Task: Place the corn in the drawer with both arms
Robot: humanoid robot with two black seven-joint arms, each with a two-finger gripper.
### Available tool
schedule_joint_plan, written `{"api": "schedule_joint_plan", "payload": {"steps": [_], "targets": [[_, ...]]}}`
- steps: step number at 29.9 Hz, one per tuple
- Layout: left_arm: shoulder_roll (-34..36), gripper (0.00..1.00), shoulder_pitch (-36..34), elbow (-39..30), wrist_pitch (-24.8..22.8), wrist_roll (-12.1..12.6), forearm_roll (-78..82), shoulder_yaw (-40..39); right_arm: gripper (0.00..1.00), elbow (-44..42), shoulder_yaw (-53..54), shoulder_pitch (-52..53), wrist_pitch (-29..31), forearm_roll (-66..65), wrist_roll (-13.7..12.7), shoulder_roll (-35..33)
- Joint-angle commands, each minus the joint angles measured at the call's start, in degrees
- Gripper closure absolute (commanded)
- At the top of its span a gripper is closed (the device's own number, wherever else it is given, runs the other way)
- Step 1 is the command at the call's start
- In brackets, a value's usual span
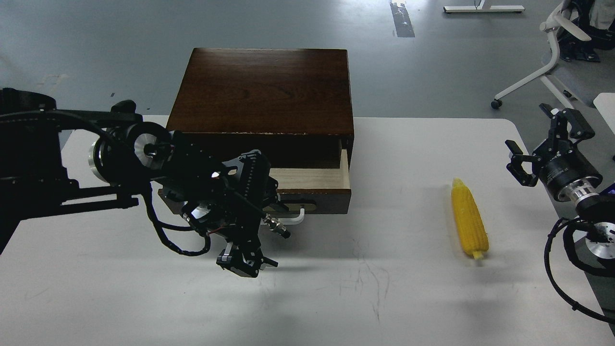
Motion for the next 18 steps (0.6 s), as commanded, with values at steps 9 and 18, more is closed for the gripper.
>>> {"api": "schedule_joint_plan", "payload": {"steps": [9, 18], "targets": [[10.2, 0.02, -6.6, 0.5, 0.0, 0.0, -35.6, -15.9, 0.0, 0.0, 0.0, -0.2, 0.0, 0.0, 0.0, 0.0], [20.1, 0.02, 0.7, 7.8, 0.0, 0.0, -74.2, -19.1, 0.0, -0.1, 0.0, -0.2, 0.0, 0.0, 0.0, 0.5]]}}
